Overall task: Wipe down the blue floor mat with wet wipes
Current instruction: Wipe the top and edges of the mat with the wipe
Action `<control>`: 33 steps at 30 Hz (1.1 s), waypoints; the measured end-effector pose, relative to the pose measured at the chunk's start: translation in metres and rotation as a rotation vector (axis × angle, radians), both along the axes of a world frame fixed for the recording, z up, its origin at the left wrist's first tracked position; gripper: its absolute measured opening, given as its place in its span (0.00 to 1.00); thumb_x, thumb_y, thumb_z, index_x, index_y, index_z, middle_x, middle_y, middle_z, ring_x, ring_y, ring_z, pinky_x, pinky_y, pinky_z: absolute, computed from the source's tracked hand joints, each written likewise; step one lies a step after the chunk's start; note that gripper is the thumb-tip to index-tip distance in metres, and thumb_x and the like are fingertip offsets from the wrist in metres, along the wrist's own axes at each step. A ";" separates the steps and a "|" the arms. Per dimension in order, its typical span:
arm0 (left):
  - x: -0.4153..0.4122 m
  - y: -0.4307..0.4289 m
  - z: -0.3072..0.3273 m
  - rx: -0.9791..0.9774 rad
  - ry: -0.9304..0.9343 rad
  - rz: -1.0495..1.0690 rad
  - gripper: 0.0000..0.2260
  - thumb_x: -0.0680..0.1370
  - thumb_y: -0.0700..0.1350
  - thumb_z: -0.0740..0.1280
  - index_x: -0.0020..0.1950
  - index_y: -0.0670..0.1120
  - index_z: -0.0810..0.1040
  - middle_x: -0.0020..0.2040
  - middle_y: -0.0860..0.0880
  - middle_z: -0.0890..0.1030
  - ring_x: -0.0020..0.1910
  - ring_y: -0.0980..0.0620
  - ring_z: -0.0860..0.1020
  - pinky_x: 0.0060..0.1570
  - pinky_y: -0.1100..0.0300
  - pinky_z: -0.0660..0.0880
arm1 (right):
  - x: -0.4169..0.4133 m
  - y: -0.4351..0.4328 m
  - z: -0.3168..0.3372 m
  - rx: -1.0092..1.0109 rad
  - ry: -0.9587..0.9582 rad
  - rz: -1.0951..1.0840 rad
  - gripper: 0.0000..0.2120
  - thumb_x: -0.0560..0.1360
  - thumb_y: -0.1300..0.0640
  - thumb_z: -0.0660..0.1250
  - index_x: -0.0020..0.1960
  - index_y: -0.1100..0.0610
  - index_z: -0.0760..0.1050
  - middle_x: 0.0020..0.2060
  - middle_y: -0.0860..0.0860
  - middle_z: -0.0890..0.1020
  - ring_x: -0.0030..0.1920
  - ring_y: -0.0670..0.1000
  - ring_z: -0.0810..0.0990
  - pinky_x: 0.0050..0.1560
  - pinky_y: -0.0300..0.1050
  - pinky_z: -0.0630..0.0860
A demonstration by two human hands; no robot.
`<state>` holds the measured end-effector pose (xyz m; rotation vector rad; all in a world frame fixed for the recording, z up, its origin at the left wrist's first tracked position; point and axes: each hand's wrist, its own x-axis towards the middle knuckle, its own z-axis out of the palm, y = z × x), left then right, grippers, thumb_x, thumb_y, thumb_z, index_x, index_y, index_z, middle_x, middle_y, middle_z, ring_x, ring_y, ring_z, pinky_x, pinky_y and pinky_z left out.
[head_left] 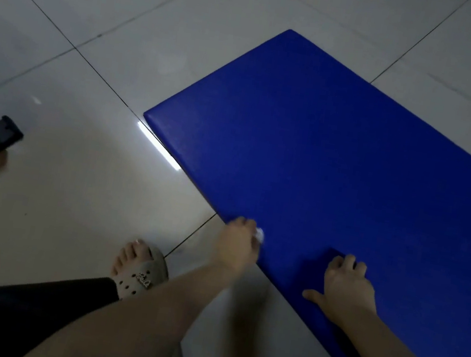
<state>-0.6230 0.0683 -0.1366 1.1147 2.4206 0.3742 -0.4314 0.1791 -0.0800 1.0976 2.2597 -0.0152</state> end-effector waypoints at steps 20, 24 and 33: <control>-0.016 0.010 -0.004 -0.080 0.055 0.030 0.11 0.84 0.51 0.59 0.59 0.46 0.74 0.54 0.45 0.76 0.48 0.49 0.76 0.50 0.54 0.77 | -0.006 0.003 -0.002 -0.022 -0.020 -0.037 0.56 0.68 0.22 0.62 0.76 0.66 0.60 0.66 0.60 0.66 0.63 0.57 0.69 0.48 0.42 0.78; 0.053 0.006 0.005 -0.120 0.042 -0.317 0.12 0.85 0.49 0.57 0.60 0.44 0.74 0.57 0.43 0.75 0.54 0.43 0.76 0.52 0.50 0.73 | -0.010 0.005 -0.001 -0.047 -0.029 -0.052 0.54 0.67 0.23 0.65 0.73 0.65 0.63 0.65 0.60 0.67 0.61 0.57 0.70 0.45 0.42 0.77; -0.094 0.012 0.003 -0.148 0.283 -0.046 0.13 0.84 0.45 0.60 0.66 0.43 0.74 0.63 0.40 0.74 0.60 0.40 0.76 0.59 0.48 0.75 | -0.010 0.006 -0.003 -0.071 -0.060 -0.062 0.50 0.67 0.23 0.66 0.69 0.64 0.67 0.62 0.59 0.68 0.57 0.55 0.71 0.38 0.41 0.72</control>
